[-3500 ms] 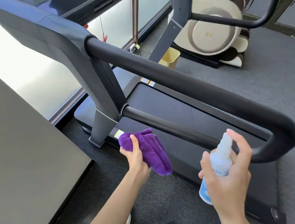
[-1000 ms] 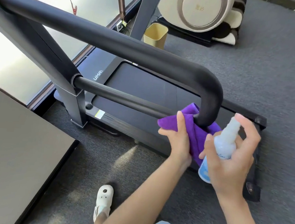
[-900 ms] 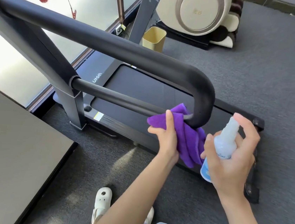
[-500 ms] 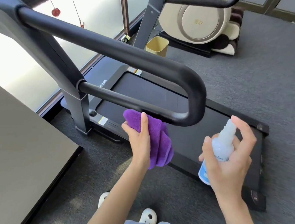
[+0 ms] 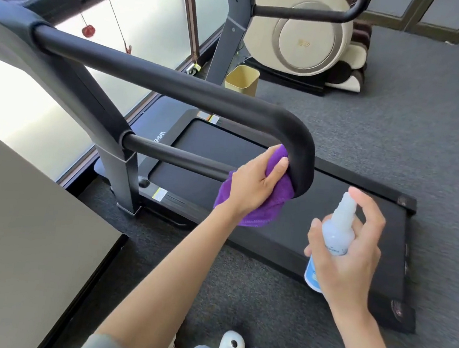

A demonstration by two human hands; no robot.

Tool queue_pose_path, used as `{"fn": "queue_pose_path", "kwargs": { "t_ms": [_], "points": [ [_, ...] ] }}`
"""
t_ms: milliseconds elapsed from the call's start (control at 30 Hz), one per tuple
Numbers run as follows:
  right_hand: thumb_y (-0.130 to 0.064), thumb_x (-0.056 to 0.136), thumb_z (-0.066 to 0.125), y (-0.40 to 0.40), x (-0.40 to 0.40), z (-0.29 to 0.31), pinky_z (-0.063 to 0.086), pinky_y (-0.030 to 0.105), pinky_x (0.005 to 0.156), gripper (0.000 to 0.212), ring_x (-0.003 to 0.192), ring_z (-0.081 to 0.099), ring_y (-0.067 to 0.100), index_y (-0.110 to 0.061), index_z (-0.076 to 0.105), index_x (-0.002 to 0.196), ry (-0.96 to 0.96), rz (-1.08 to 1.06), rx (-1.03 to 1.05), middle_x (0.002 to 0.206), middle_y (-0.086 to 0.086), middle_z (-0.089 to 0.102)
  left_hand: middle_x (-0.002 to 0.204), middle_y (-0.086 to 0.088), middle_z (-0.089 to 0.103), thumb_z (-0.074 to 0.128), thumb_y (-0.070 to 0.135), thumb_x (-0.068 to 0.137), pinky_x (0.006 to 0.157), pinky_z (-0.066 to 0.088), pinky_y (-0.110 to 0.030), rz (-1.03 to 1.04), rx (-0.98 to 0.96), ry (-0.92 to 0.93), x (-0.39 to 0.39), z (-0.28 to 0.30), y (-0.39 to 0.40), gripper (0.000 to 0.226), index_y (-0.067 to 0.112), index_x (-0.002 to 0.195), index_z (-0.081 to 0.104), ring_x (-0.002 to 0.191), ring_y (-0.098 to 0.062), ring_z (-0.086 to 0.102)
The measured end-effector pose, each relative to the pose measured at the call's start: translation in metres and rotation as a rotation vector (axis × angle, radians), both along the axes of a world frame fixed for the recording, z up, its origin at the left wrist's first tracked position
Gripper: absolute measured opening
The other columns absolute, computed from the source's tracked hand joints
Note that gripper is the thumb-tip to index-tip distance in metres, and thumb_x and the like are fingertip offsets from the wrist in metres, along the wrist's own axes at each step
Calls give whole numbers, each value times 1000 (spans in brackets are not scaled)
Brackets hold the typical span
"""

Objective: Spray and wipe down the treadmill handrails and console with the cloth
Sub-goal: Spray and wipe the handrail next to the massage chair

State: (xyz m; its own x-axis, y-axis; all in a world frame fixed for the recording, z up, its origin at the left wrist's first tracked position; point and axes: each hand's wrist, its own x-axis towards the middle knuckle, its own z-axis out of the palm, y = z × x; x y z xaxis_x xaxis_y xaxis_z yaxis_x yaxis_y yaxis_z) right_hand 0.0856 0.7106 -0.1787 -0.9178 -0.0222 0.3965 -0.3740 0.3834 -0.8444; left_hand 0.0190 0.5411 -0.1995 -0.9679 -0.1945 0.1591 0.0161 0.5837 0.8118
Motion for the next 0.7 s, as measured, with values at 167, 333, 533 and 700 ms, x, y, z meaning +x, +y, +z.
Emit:
{"fn": "queue_pose_path", "kwargs": {
  "t_ms": [167,333,533,700],
  "points": [
    [-37,86,59,-3,-3,2,56,59,79,53,79,67,43,-43,36,133,-9,2,17,117,23,65,110,17,61,31,46,98,96,42,-24,73,443,272,3,7,10,44,18,122,54,106,-3,56],
    [-36,86,60,-9,-7,5,56,60,78,52,79,68,43,-44,37,131,0,-2,11,117,23,65,108,-1,57,48,43,94,97,41,-40,-56,169,191,9,-2,12,51,7,130,53,104,-23,53],
    [-36,85,59,-13,-2,5,56,57,76,52,75,67,41,-42,38,132,-3,4,-3,113,23,65,102,-11,59,41,60,89,82,41,-43,184,-338,192,13,3,-50,65,18,137,54,92,-32,52],
    [-36,85,59,-19,-1,5,57,57,78,53,79,68,42,-35,38,134,-20,27,0,115,24,65,132,-6,52,33,62,94,101,32,-45,61,-736,-66,5,-12,-80,63,29,148,38,117,-31,46]
  ]
}}
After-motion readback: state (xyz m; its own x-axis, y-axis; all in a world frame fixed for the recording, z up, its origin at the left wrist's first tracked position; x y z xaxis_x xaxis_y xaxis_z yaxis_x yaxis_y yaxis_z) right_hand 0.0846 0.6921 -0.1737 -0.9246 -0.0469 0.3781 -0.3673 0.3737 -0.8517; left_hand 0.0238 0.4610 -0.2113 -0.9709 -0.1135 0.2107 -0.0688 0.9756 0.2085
